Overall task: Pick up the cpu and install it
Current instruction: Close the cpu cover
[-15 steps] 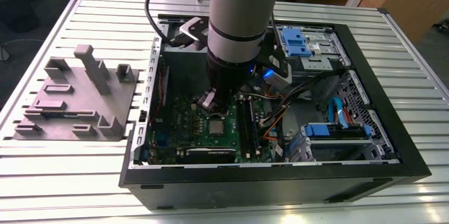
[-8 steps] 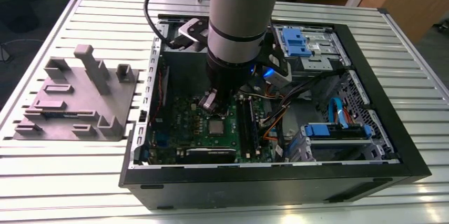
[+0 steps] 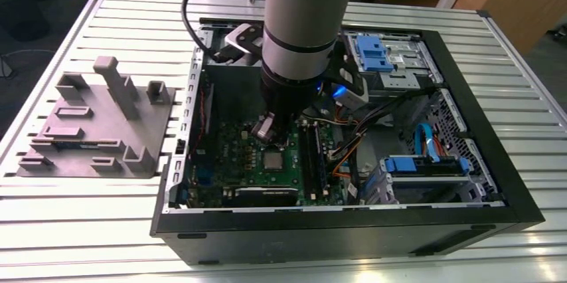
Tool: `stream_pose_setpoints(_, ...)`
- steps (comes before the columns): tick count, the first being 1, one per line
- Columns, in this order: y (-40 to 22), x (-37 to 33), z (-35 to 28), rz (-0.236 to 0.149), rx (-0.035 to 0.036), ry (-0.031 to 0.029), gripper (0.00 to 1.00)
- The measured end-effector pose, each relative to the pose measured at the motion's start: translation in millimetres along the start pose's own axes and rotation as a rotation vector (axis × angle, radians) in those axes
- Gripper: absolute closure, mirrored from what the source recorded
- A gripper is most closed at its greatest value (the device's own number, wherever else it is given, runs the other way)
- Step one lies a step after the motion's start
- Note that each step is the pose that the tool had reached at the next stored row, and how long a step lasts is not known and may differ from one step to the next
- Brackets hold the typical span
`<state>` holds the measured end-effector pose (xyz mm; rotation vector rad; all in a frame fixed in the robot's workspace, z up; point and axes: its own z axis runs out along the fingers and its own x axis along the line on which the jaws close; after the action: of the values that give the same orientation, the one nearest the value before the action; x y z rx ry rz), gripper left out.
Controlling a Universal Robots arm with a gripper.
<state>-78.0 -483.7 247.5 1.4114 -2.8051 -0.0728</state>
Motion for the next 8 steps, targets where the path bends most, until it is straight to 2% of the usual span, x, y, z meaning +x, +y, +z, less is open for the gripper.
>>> stream_pose_setpoints(8,0.0,0.0,0.0,-0.025,-0.0005,0.001,0.9)
